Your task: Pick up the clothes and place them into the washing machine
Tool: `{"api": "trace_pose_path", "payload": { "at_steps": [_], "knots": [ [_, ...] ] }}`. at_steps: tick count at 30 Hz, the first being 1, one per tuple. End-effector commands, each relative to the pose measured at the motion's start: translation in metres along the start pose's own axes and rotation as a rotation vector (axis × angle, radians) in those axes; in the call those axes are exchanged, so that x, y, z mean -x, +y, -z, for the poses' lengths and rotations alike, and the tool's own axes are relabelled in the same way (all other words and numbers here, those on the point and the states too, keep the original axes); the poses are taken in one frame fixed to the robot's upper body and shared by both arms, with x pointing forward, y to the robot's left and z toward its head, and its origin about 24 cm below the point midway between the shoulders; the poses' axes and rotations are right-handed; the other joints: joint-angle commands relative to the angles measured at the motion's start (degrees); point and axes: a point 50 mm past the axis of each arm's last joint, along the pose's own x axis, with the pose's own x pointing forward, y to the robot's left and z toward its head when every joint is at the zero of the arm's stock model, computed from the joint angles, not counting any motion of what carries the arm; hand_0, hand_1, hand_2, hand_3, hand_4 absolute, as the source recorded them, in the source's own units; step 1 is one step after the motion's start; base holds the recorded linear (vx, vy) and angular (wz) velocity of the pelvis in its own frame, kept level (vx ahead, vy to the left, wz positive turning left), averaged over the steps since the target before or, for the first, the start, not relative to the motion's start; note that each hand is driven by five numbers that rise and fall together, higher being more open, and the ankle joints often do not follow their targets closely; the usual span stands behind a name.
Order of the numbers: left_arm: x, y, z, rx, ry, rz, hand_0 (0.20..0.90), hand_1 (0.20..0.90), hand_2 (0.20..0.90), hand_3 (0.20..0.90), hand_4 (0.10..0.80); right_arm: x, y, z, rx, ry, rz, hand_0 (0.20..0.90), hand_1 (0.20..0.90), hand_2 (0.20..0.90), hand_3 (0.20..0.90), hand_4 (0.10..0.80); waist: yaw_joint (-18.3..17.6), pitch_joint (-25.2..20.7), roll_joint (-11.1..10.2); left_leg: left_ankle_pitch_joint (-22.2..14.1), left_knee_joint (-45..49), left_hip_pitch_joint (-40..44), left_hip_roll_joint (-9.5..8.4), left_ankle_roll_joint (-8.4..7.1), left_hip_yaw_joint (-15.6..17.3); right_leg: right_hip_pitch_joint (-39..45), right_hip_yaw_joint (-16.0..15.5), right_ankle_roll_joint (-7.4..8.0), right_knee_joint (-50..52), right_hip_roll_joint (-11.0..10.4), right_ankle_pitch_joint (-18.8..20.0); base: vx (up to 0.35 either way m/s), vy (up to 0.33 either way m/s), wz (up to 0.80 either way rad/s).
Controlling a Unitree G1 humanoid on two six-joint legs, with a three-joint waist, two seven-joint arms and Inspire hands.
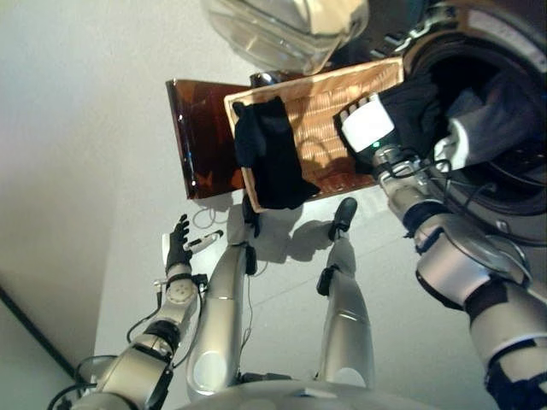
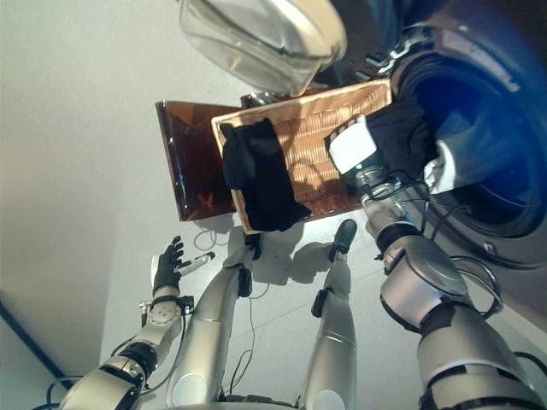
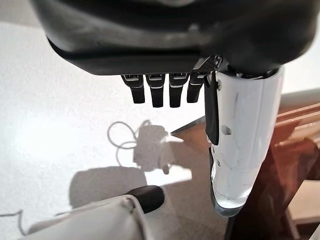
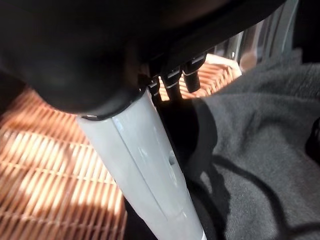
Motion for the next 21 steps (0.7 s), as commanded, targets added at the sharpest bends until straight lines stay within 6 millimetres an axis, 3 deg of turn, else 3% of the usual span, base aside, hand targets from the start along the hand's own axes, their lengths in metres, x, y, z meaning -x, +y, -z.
{"api": "trace_pose_path", "payload": {
  "at_steps": [1, 7, 17, 18, 20, 21],
  "knots": [
    [-0.003, 0.022, -0.012, 0.076, -0.083, -0.093, 0.900, 0.900, 0.900, 0.900, 0.800, -0.017, -0.026, 0.062, 0.038, 0.167, 0.050, 0.900, 0.900, 0.900, 0.900, 0.800, 2.07, 1.85, 4.98, 13.91, -25.88, 10.54, -0.61, -6.25, -4.13, 1.67, 0.43, -0.17, 2.24, 2.41, -1.78, -0.020, -0.001, 0.06],
    [-0.005, 0.023, -0.023, 0.105, -0.122, -0.096, 0.900, 0.900, 0.900, 0.900, 0.800, -0.011, -0.013, 0.065, 0.032, 0.183, -0.007, 0.900, 0.900, 0.900, 0.900, 0.800, 1.81, 2.56, 5.40, 13.97, -25.88, 9.53, -0.57, -6.30, -4.04, 0.34, 0.40, -0.14, 2.29, 2.21, -1.66, -0.007, 0.002, 0.01],
    [-0.007, 0.026, -0.034, 0.128, -0.170, -0.082, 0.900, 0.900, 0.900, 0.900, 0.800, -0.015, -0.023, 0.084, 0.010, 0.242, 0.007, 0.900, 0.900, 0.900, 0.900, 0.800, 1.93, 3.31, 6.06, 14.32, -25.88, 7.94, -0.57, -6.51, -4.06, -1.40, 0.53, -0.02, 2.17, 2.06, -1.28, 0.000, 0.000, 0.00],
    [-0.006, 0.027, -0.034, 0.127, -0.169, -0.084, 0.900, 0.900, 0.900, 0.900, 0.800, -0.016, -0.024, 0.085, 0.007, 0.243, 0.009, 0.472, 0.472, 0.472, 0.472, 0.494, 1.91, 3.38, 6.10, 14.32, -25.88, 7.83, -0.58, -6.53, -4.02, -1.54, 0.49, -0.01, 2.19, 2.08, -1.24, 0.000, 0.000, 0.00],
    [-0.006, 0.029, -0.032, 0.127, -0.165, -0.089, 0.900, 0.900, 0.900, 0.900, 0.800, -0.017, -0.026, 0.087, 0.011, 0.243, 0.017, 0.200, 0.200, 0.200, 0.200, 0.300, 1.90, 3.41, 6.12, 14.31, -25.88, 7.76, -0.56, -6.54, -4.08, -1.67, 0.54, 0.00, 2.21, 2.09, -1.17, 0.000, 0.000, 0.00],
    [-0.006, 0.031, -0.032, 0.128, -0.163, -0.093, 0.900, 0.900, 0.900, 0.900, 0.800, -0.017, -0.028, 0.088, 0.012, 0.245, 0.020, 0.200, 0.200, 0.200, 0.200, 0.300, 1.93, 3.41, 6.07, 14.29, -25.88, 7.70, -0.54, -6.54, -4.14, -1.71, 0.54, 0.00, 2.24, 2.07, -1.14, 0.000, 0.000, 0.00]
  ]
}}
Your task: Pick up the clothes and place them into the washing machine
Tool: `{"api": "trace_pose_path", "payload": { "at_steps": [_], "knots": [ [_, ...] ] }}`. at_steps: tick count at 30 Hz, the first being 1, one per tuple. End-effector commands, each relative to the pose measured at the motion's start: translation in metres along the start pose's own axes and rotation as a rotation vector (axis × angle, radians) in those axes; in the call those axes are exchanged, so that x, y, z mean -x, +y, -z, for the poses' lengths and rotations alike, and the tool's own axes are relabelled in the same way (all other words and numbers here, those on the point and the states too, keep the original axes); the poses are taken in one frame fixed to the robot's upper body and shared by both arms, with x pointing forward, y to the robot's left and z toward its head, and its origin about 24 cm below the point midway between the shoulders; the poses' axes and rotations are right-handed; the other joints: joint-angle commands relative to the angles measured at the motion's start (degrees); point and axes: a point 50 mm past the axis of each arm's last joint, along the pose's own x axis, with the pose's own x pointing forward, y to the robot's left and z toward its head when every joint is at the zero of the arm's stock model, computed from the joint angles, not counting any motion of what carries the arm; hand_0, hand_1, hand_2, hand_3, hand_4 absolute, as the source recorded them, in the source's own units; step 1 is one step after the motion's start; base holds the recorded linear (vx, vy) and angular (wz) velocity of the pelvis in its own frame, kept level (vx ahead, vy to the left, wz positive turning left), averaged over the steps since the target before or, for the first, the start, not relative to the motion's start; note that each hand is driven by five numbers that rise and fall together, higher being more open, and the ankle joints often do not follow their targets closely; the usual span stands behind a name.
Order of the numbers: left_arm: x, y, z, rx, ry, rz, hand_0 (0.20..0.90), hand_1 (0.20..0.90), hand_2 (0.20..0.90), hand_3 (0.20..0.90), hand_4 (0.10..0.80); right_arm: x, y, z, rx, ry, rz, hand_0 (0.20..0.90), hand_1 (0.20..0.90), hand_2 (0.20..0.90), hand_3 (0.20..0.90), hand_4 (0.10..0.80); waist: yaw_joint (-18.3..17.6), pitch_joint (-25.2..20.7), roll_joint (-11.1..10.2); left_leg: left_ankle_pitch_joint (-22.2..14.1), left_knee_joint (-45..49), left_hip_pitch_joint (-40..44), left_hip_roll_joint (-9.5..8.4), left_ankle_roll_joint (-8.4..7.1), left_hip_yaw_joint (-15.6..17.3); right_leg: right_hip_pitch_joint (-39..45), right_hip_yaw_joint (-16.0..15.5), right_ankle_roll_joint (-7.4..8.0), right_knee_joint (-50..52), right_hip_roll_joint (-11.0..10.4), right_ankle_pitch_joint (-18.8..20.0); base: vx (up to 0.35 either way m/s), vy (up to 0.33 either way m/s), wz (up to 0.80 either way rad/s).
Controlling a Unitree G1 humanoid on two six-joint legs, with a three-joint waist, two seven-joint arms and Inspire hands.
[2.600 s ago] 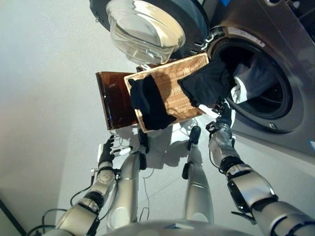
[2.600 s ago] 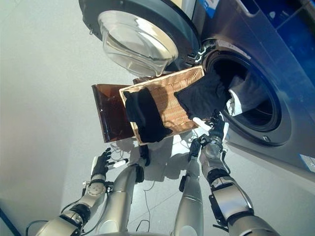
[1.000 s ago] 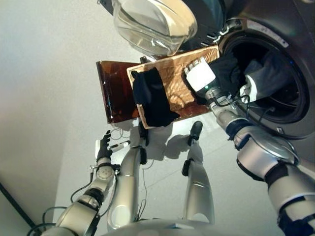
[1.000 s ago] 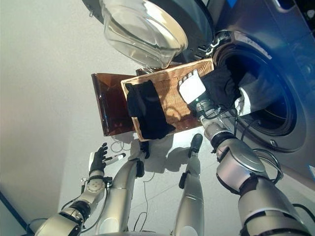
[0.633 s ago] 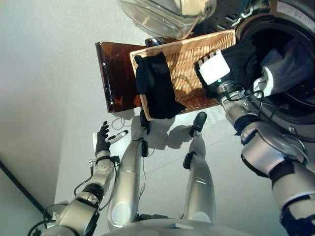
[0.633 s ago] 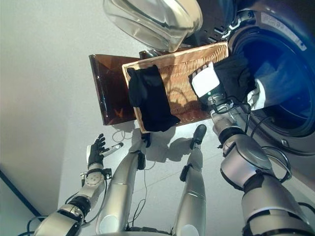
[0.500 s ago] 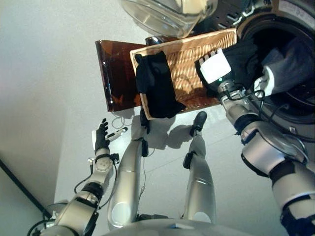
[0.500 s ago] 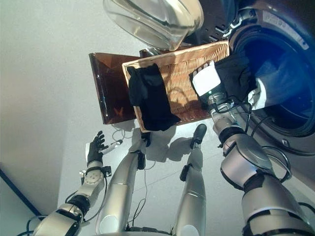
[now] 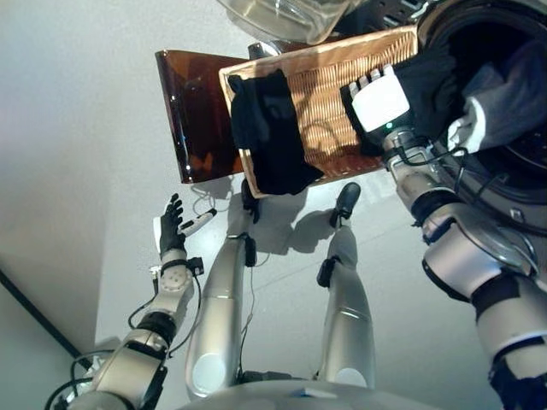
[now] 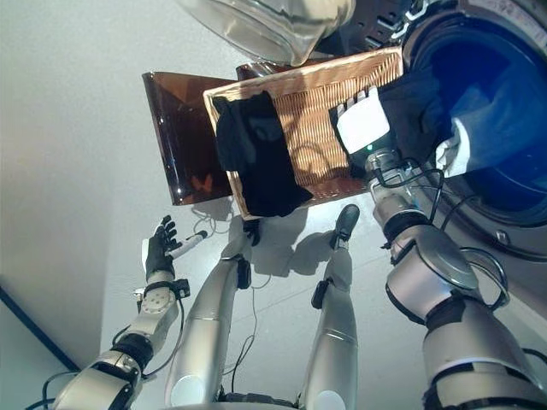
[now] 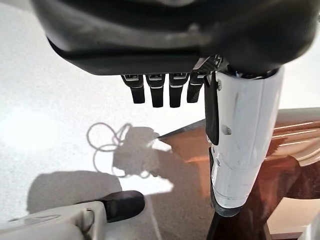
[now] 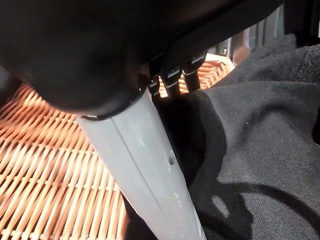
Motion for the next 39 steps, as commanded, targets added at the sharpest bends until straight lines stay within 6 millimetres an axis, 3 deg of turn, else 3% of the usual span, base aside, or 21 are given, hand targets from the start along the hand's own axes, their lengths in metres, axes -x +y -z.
{"api": "trace_pose_path", "payload": {
  "at_steps": [1, 22, 25, 26, 30, 32, 33, 34, 36, 38, 39],
  "knots": [
    [0.001, 0.023, -0.005, 0.022, -0.061, -0.068, 0.900, 0.900, 0.900, 0.900, 0.800, -0.014, -0.013, 0.068, 0.078, 0.168, -0.077, 0.200, 0.200, 0.200, 0.200, 0.300, 2.68, 2.47, 5.95, 12.13, -24.85, 11.63, -0.80, -5.31, -3.21, 1.74, 0.61, 1.34, 3.11, 1.37, -0.13, 0.000, 0.000, 0.00],
    [0.004, 0.033, 0.005, -0.009, -0.028, -0.097, 0.900, 0.900, 0.900, 0.900, 0.800, -0.008, -0.010, 0.076, 0.037, 0.227, -0.024, 0.200, 0.200, 0.200, 0.200, 0.300, 2.41, 0.63, 5.37, 11.57, -24.85, 12.97, -0.72, -4.97, -2.58, 2.86, 0.47, 1.31, 2.96, 1.55, -0.37, 0.000, 0.002, 0.00],
    [0.004, 0.033, 0.005, -0.008, -0.025, -0.111, 0.900, 0.900, 0.900, 0.900, 0.800, -0.004, -0.008, 0.073, -0.181, 0.328, 0.050, 0.200, 0.200, 0.200, 0.200, 0.300, 2.00, 0.07, 5.10, 11.37, -24.85, 13.56, -0.79, -4.85, -2.30, 3.42, 0.58, 1.36, 3.00, 1.80, -0.46, 0.012, 0.022, 0.00],
    [0.004, 0.033, 0.005, -0.009, -0.026, -0.111, 0.900, 0.900, 0.900, 0.900, 0.800, -0.004, -0.008, 0.073, -0.181, 0.328, 0.049, 0.200, 0.200, 0.200, 0.200, 0.300, 2.04, 0.06, 5.08, 11.37, -24.85, 13.57, -0.79, -4.85, -2.28, 3.42, 0.59, 1.36, 3.00, 1.80, -0.46, 0.000, 0.000, 0.00],
    [0.006, 0.032, 0.010, 0.003, 0.002, -0.133, 0.900, 0.900, 0.900, 0.900, 0.800, 0.006, -0.004, 0.058, -0.492, 0.427, 0.155, 0.200, 0.200, 0.200, 0.200, 0.300, 1.20, -0.80, 4.51, 11.00, -24.85, 14.33, -0.63, -4.83, -2.05, 4.31, 0.41, 1.40, 2.99, 1.97, -0.65, 0.029, 0.010, -0.03],
    [0.007, 0.032, 0.014, 0.002, 0.024, -0.150, 0.900, 0.900, 0.900, 0.900, 0.800, 0.013, -0.001, 0.044, -0.703, 0.473, 0.205, 0.200, 0.200, 0.200, 0.200, 0.300, 0.58, -1.26, 4.13, 10.67, -24.85, 14.78, -0.60, -4.80, -1.88, 4.90, 0.33, 1.41, 2.82, 2.07, -0.69, 0.046, 0.006, -0.02],
    [0.010, 0.033, 0.021, -0.001, 0.056, -0.166, 0.900, 0.900, 0.900, 0.900, 0.800, 0.021, -0.001, 0.030, -0.958, 0.534, 0.258, 0.200, 0.200, 0.200, 0.200, 0.300, -0.04, -1.75, 3.73, 10.32, -24.85, 15.27, -0.55, -4.74, -1.79, 5.66, 0.29, 1.43, 2.63, 2.16, -0.93, 0.042, 0.003, -0.03],
    [0.010, 0.034, 0.021, -0.002, 0.056, -0.165, 0.900, 0.900, 0.900, 0.900, 0.800, 0.021, 0.000, 0.030, -0.958, 0.535, 0.257, 0.200, 0.200, 0.200, 0.200, 0.300, 0.02, -1.78, 3.70, 10.31, -24.85, 15.28, -0.55, -4.74, -1.78, 5.67, 0.31, 1.43, 2.62, 2.16, -0.93, 0.061, 0.002, -0.04],
    [0.015, 0.036, 0.032, -0.015, 0.101, -0.178, 0.900, 0.900, 0.900, 0.900, 0.800, 0.036, 0.001, 0.010, -1.283, 0.608, 0.317, 0.200, 0.200, 0.200, 0.200, 0.300, -0.89, -2.61, 3.23, 9.87, -24.85, 15.99, -0.38, -4.61, -1.38, 6.54, 0.22, 1.48, 2.43, 2.23, -1.08, 0.058, 0.007, -0.06],
    [0.020, 0.038, 0.040, -0.027, 0.132, -0.183, 0.900, 0.900, 0.900, 0.900, 0.800, 0.046, 0.005, 0.003, -1.472, 0.680, 0.353, 0.200, 0.200, 0.200, 0.200, 0.300, -1.37, -3.09, 2.98, 9.61, -24.85, 16.39, -0.33, -4.51, -1.13, 6.97, 0.19, 1.47, 2.25, 2.28, -1.10, 0.035, 0.004, -0.07],
    [0.020, 0.038, 0.040, -0.028, 0.132, -0.183, 0.900, 0.900, 0.900, 0.900, 0.800, 0.046, 0.005, 0.003, -1.472, 0.680, 0.353, 0.200, 0.200, 0.200, 0.200, 0.300, -1.33, -3.11, 2.97, 9.61, -24.85, 16.39, -0.33, -4.52, -1.12, 6.98, 0.19, 1.47, 2.24, 2.28, -1.09, 0.031, 0.004, -0.08]
  ]
}}
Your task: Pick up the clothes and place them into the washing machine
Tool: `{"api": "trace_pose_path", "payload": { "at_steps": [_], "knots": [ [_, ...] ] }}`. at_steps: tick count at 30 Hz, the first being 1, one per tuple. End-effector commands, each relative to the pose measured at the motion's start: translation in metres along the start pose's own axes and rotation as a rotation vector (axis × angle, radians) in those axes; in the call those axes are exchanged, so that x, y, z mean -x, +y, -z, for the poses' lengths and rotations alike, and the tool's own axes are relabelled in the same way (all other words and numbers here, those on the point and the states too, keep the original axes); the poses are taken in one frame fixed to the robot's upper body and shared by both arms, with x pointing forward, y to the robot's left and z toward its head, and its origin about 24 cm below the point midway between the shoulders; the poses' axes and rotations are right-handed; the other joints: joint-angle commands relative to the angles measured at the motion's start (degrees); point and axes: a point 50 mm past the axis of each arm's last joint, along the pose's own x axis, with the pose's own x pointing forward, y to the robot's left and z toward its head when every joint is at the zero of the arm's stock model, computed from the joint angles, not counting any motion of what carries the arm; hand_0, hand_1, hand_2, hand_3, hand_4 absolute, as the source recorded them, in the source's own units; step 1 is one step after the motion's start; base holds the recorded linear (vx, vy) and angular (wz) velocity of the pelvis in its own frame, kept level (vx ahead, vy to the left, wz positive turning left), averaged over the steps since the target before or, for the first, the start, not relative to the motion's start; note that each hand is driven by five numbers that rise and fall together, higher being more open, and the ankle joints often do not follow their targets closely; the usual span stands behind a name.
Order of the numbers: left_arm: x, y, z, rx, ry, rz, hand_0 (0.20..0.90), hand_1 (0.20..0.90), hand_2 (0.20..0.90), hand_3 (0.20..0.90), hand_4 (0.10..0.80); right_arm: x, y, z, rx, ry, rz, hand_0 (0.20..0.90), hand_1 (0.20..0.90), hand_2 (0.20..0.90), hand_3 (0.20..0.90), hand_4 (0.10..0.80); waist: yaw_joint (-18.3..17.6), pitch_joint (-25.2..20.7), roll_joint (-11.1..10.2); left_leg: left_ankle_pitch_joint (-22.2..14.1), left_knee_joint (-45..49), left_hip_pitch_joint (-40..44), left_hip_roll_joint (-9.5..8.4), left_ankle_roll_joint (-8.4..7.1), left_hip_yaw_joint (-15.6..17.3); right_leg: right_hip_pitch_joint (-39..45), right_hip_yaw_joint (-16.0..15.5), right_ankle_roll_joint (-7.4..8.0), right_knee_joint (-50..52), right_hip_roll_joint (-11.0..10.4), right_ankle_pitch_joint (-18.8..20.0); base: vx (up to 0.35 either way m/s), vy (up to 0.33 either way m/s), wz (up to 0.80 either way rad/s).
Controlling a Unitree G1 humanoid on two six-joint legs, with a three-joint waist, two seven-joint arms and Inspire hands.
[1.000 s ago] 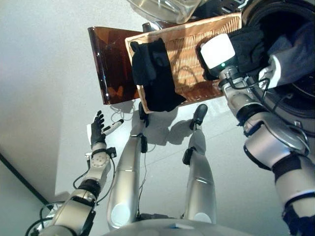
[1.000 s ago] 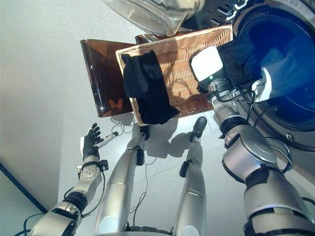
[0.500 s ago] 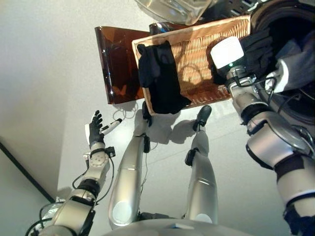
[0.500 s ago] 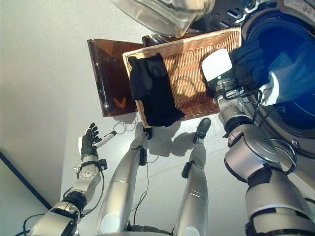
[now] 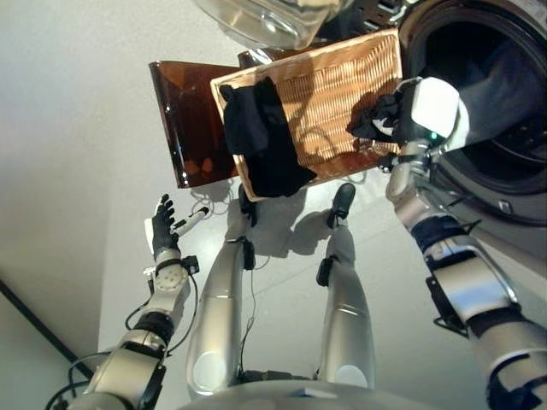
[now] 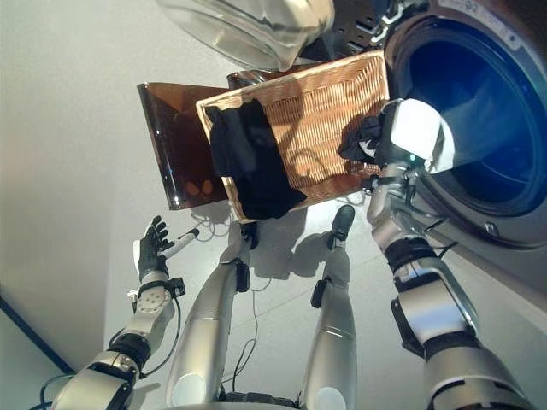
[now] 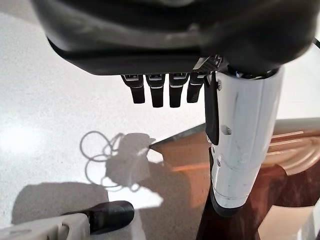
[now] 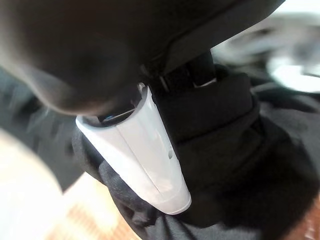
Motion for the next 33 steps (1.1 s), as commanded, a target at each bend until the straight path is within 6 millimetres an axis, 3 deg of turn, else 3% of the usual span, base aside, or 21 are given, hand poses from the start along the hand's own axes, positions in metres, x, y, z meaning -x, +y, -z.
{"api": "trace_pose_path", "payload": {
  "at_steps": [1, 2, 4, 5, 6, 8, 9, 12, 18, 21, 23, 25, 26, 29, 30, 33],
  "knots": [
    [0.020, 0.031, 0.039, -0.064, 0.107, -0.110, 0.900, 0.900, 0.900, 0.900, 0.800, 0.004, -0.009, -0.002, -0.312, 0.045, 0.097, 0.200, 0.200, 0.200, 0.200, 0.300, 0.93, -3.89, 2.79, 8.61, -23.04, 12.05, -0.94, -4.33, -2.12, 5.05, -1.34, 1.44, 0.91, 1.40, -3.41, 0.044, 0.008, -0.08],
    [0.023, 0.033, 0.044, -0.073, 0.124, -0.113, 0.900, 0.900, 0.900, 0.900, 0.800, 0.009, -0.009, 0.003, -0.569, 0.162, 0.140, 0.200, 0.200, 0.200, 0.200, 0.300, 0.73, -4.22, 2.90, 8.40, -23.04, 12.44, -0.93, -4.23, -2.05, 5.56, -1.34, 1.46, 0.65, 1.42, -3.48, 0.055, 0.001, -0.11],
    [0.025, 0.035, 0.047, -0.080, 0.132, -0.106, 0.900, 0.900, 0.900, 0.900, 0.800, 0.012, -0.009, 0.008, -0.635, 0.203, 0.133, 0.200, 0.200, 0.200, 0.200, 0.300, 0.73, -4.34, 2.89, 8.37, -23.04, 12.60, -0.90, -4.22, -1.98, 5.83, -1.28, 1.48, 0.51, 1.35, -3.48, 0.035, -0.013, -0.12],
    [0.027, 0.036, 0.051, -0.091, 0.148, -0.099, 0.900, 0.900, 0.900, 0.900, 0.800, 0.009, -0.011, 0.015, -0.884, 0.327, 0.203, 0.200, 0.200, 0.200, 0.200, 0.300, 1.06, -4.58, 3.11, 8.22, -23.04, 12.81, -0.99, -4.16, -2.11, 6.27, -1.22, 1.46, 0.31, 1.33, -3.58, 0.023, -0.014, -0.09],
    [0.027, 0.036, 0.050, -0.091, 0.148, -0.098, 0.900, 0.900, 0.900, 0.900, 0.800, 0.009, -0.011, 0.015, -0.885, 0.327, 0.203, 0.200, 0.200, 0.200, 0.200, 0.300, 1.09, -4.57, 3.11, 8.21, -23.04, 12.82, -0.99, -4.16, -2.10, 6.28, -1.21, 1.46, 0.31, 1.34, -3.59, 0.043, -0.014, -0.05],
    [0.028, 0.036, 0.052, -0.085, 0.156, -0.082, 0.900, 0.900, 0.900, 0.900, 0.800, 0.004, -0.016, 0.022, -1.190, 0.447, 0.313, 0.200, 0.200, 0.200, 0.200, 0.300, 1.55, -4.84, 3.79, 7.92, -23.04, 13.19, -1.13, -4.12, -2.05, 6.65, -1.15, 1.44, 0.09, 1.32, -3.72, 0.033, 0.003, 0.00],
    [0.028, 0.036, 0.051, -0.085, 0.156, -0.082, 0.900, 0.900, 0.900, 0.900, 0.800, 0.003, -0.016, 0.023, -1.192, 0.447, 0.313, 0.200, 0.200, 0.200, 0.200, 0.300, 1.59, -4.82, 3.78, 7.91, -23.04, 13.22, -1.12, -4.12, -2.03, 6.66, -1.13, 1.44, 0.08, 1.32, -3.72, 0.035, 0.017, 0.01],
    [0.032, 0.036, 0.057, -0.092, 0.189, -0.053, 0.900, 0.900, 0.900, 0.900, 0.800, -0.010, -0.026, 0.013, -1.454, 0.445, 0.379, 0.200, 0.200, 0.200, 0.200, 0.300, 1.96, -5.32, 4.61, 7.52, -23.04, 13.58, -1.38, -4.12, -1.69, 6.97, -0.96, 1.40, -0.21, 1.36, -3.90, 0.025, 0.003, 0.01],
    [0.035, 0.034, 0.063, -0.092, 0.219, -0.026, 0.900, 0.900, 0.900, 0.900, 0.800, -0.037, -0.049, -0.001, -1.651, 0.409, 0.512, 0.200, 0.200, 0.200, 0.200, 0.300, 2.94, -6.00, 5.69, 7.15, -23.04, 13.78, -1.38, -4.20, -1.52, 7.18, -0.67, 1.32, -0.30, 1.44, -4.32, 0.027, -0.006, -0.06],
    [0.036, 0.035, 0.066, -0.103, 0.229, -0.009, 0.900, 0.900, 0.900, 0.900, 0.800, -0.068, -0.083, -0.012, -1.758, 0.387, 0.667, 0.200, 0.200, 0.200, 0.200, 0.300, 4.31, -6.93, 7.04, 6.80, -23.04, 14.08, -1.51, -4.38, -1.46, 7.45, -0.45, 1.41, -0.56, 1.32, -4.80, 0.021, -0.008, -0.05],
    [0.035, 0.035, 0.066, -0.103, 0.230, -0.006, 0.900, 0.900, 0.900, 0.900, 0.800, -0.074, -0.090, -0.014, -1.760, 0.386, 0.681, 0.200, 0.200, 0.200, 0.200, 0.300, 4.68, -6.97, 7.28, 6.75, -23.04, 14.12, -1.56, -4.40, -1.41, 7.44, -0.41, 1.41, -0.57, 1.34, -4.87, 0.000, 0.000, 0.00],
    [0.035, 0.037, 0.067, -0.119, 0.236, 0.007, 0.900, 0.900, 0.900, 0.900, 0.800, -0.091, -0.114, -0.025, -1.791, 0.346, 0.715, 0.200, 0.200, 0.200, 0.200, 0.300, 5.59, -7.79, 8.01, 6.65, -23.04, 14.25, -1.67, -4.51, -1.44, 7.52, -0.36, 1.49, -0.62, 1.23, -5.08, 0.000, 0.000, 0.00],
    [0.035, 0.036, 0.067, -0.117, 0.234, 0.008, 0.900, 0.900, 0.900, 0.900, 0.800, -0.092, -0.115, -0.025, -1.792, 0.344, 0.714, 0.200, 0.200, 0.200, 0.200, 0.300, 5.55, -7.67, 8.02, 7.10, -23.04, 14.02, -1.73, -4.45, -1.40, 7.28, -0.34, 1.41, -0.60, 1.18, -4.75, 0.000, 0.000, 0.00],
    [0.036, 0.038, 0.070, -0.141, 0.248, 0.025, 0.900, 0.900, 0.900, 0.900, 0.800, -0.109, -0.147, -0.038, -1.826, 0.291, 0.759, 0.200, 0.200, 0.200, 0.200, 0.300, 6.62, -8.61, 9.04, 7.11, -23.04, 14.25, -1.84, -4.68, -1.34, 7.23, 0.01, 1.42, -0.39, 1.18, -5.17, 0.013, -0.010, 0.01],
    [0.036, 0.037, 0.070, -0.141, 0.248, 0.026, 0.900, 0.900, 0.900, 0.900, 0.800, -0.109, -0.148, -0.038, -1.826, 0.290, 0.759, 0.200, 0.200, 0.200, 0.200, 0.300, 6.69, -8.65, 9.11, 6.69, -23.04, 14.40, -1.79, -4.73, -1.36, 7.38, 0.01, 1.50, -0.41, 1.22, -5.48, 0.042, -0.037, -0.02],
    [0.039, 0.041, 0.075, -0.162, 0.266, 0.034, 0.900, 0.900, 0.900, 0.900, 0.800, -0.120, -0.183, -0.048, -1.873, 0.231, 0.826, 0.200, 0.200, 0.200, 0.200, 0.300, 7.50, -9.61, 9.89, 6.66, -23.04, 14.57, -1.90, -4.91, -1.44, 7.36, 0.17, 1.60, -0.12, 1.13, -5.84, 0.034, -0.022, 0.00]
  ]
}}
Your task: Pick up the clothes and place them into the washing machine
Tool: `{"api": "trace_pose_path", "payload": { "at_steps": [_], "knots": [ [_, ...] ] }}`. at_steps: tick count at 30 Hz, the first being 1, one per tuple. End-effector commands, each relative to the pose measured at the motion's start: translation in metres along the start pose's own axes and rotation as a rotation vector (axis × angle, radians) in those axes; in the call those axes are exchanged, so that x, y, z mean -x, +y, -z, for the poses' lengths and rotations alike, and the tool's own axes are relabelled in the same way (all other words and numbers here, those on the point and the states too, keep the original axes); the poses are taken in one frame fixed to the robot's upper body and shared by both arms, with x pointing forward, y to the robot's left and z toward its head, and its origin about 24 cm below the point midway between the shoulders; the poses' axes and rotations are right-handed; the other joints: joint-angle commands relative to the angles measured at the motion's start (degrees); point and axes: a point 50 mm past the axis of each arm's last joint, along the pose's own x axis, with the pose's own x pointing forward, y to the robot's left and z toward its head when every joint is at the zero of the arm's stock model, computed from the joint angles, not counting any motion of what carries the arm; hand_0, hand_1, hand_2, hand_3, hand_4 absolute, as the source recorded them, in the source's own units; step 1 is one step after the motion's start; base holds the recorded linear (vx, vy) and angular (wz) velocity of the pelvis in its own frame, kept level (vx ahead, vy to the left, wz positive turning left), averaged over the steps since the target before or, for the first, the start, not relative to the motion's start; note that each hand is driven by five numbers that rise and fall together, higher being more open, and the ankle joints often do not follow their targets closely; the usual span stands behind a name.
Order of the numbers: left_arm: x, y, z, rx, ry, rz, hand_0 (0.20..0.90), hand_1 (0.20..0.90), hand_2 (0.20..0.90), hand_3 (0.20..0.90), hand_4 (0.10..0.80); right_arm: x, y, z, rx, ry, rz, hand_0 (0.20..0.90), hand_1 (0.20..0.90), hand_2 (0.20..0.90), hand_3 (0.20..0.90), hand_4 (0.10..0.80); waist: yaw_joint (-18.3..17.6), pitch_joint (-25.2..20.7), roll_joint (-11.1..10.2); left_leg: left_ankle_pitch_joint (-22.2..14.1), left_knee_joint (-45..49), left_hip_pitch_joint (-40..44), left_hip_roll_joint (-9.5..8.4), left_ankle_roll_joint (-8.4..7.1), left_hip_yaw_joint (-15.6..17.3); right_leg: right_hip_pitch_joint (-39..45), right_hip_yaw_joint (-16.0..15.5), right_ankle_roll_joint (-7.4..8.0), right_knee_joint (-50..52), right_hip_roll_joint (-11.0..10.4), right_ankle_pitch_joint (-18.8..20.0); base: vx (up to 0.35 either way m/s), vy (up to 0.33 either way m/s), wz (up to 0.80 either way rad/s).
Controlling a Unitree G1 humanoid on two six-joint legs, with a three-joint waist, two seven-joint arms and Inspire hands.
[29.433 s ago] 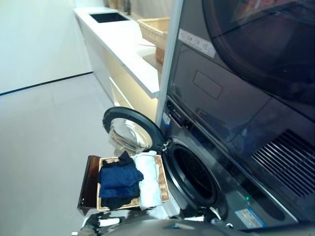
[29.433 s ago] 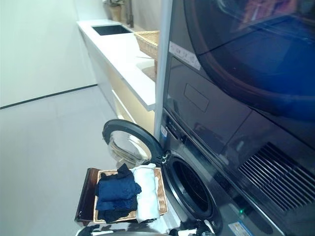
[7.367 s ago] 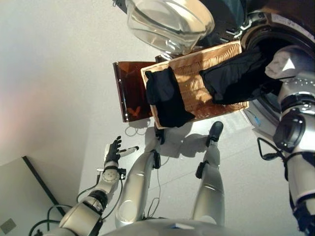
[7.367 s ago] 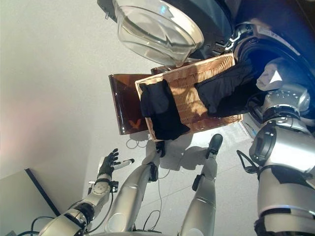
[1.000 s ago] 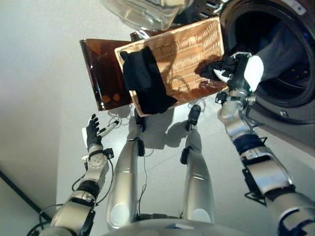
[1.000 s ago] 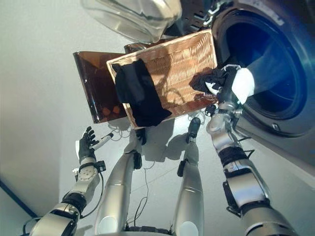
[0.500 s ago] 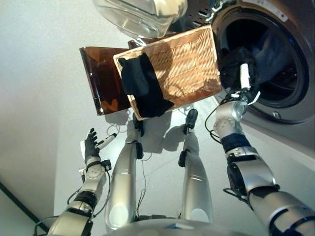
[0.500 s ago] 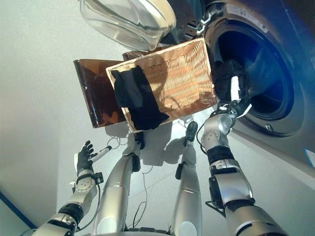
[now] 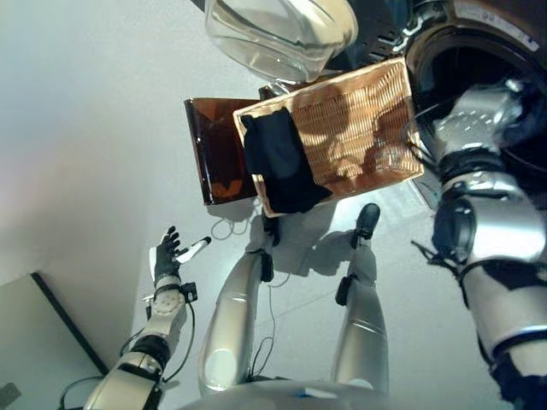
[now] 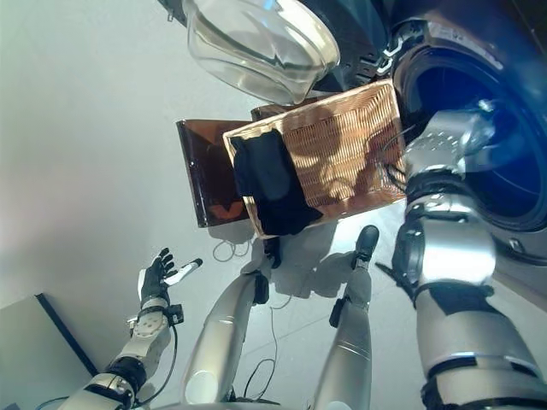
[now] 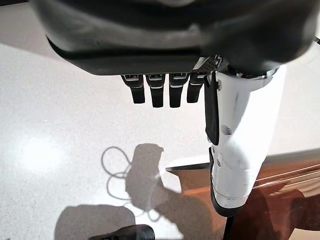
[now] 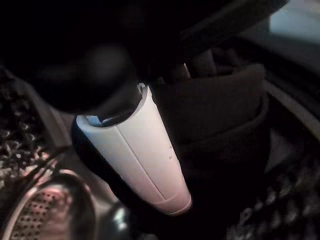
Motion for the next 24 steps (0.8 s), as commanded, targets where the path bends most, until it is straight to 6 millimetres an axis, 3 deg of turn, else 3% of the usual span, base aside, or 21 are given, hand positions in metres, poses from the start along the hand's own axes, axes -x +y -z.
{"api": "trace_pose_path", "payload": {
  "at_steps": [1, 2, 3, 7, 14, 19, 24],
  "knots": [
    [0.012, 0.026, 0.034, -0.099, 0.099, -0.050, 0.900, 0.900, 0.900, 0.900, 0.800, 0.008, 0.065, -0.064, -0.080, -0.223, -0.201, 0.200, 0.200, 0.200, 0.200, 0.300, 1.18, -4.42, 4.68, 8.94, -24.10, 12.78, -1.82, -5.48, -3.86, 6.35, -1.34, 1.70, 0.57, 1.64, -3.68, 0.043, -0.010, 0.03],
    [0.012, 0.025, 0.033, -0.098, 0.099, -0.049, 0.900, 0.900, 0.900, 0.900, 0.800, 0.008, 0.066, -0.065, -0.080, -0.224, -0.202, 0.200, 0.200, 0.200, 0.200, 0.300, 1.26, -4.49, 4.74, 8.51, -24.10, 12.92, -1.77, -5.54, -3.90, 6.49, -1.33, 1.78, 0.57, 1.68, -4.02, 0.001, -0.023, 0.04],
    [0.012, 0.028, 0.035, -0.104, 0.105, -0.054, 0.900, 0.900, 0.900, 0.900, 0.800, 0.008, 0.074, -0.079, -0.091, -0.255, -0.197, 0.200, 0.200, 0.200, 0.200, 0.300, 1.36, -4.74, 5.01, 8.89, -24.10, 12.77, -1.78, -5.60, -3.90, 6.08, -1.20, 1.72, 0.85, 1.65, -3.86, 0.047, -0.017, 0.03],
    [0.011, 0.029, 0.035, -0.102, 0.110, -0.062, 0.900, 0.900, 0.900, 0.900, 0.800, 0.007, 0.082, -0.103, -0.117, -0.309, -0.177, 0.200, 0.200, 0.200, 0.200, 0.300, 1.40, -5.07, 5.65, 8.92, -24.10, 12.66, -1.83, -5.63, -4.00, 5.34, -0.94, 1.73, 1.42, 1.77, -4.10, 0.009, -0.011, 0.05],
    [0.010, 0.027, 0.032, -0.096, 0.105, -0.071, 0.900, 0.900, 0.900, 0.900, 0.800, -0.002, 0.069, -0.135, -0.223, -0.385, -0.055, 0.200, 0.200, 0.200, 0.200, 0.300, 1.02, -5.03, 6.30, 8.88, -24.10, 11.78, -1.69, -5.51, -3.95, 3.76, -0.48, 1.72, 1.81, 1.92, -4.40, -0.010, -0.010, 0.03],
    [0.009, 0.021, 0.029, -0.083, 0.088, -0.053, 0.900, 0.900, 0.900, 0.900, 0.800, -0.005, 0.059, -0.146, -0.295, -0.415, 0.020, 0.200, 0.200, 0.200, 0.200, 0.300, 0.68, -4.79, 7.05, 8.73, -24.10, 10.77, -1.57, -5.50, -4.00, 2.43, 0.04, 1.88, 1.64, 1.77, -4.65, -0.017, -0.008, 0.02],
    [0.008, 0.015, 0.023, -0.072, 0.064, -0.040, 0.900, 0.900, 0.900, 0.900, 0.800, -0.009, 0.051, -0.144, -0.257, -0.418, 0.066, 0.200, 0.200, 0.200, 0.200, 0.300, 0.53, -4.13, 7.51, 9.55, -24.10, 9.37, -1.54, -5.43, -3.90, 0.56, 0.32, 1.71, 1.98, 1.63, -3.97, -0.044, -0.012, 0.00]
  ]
}}
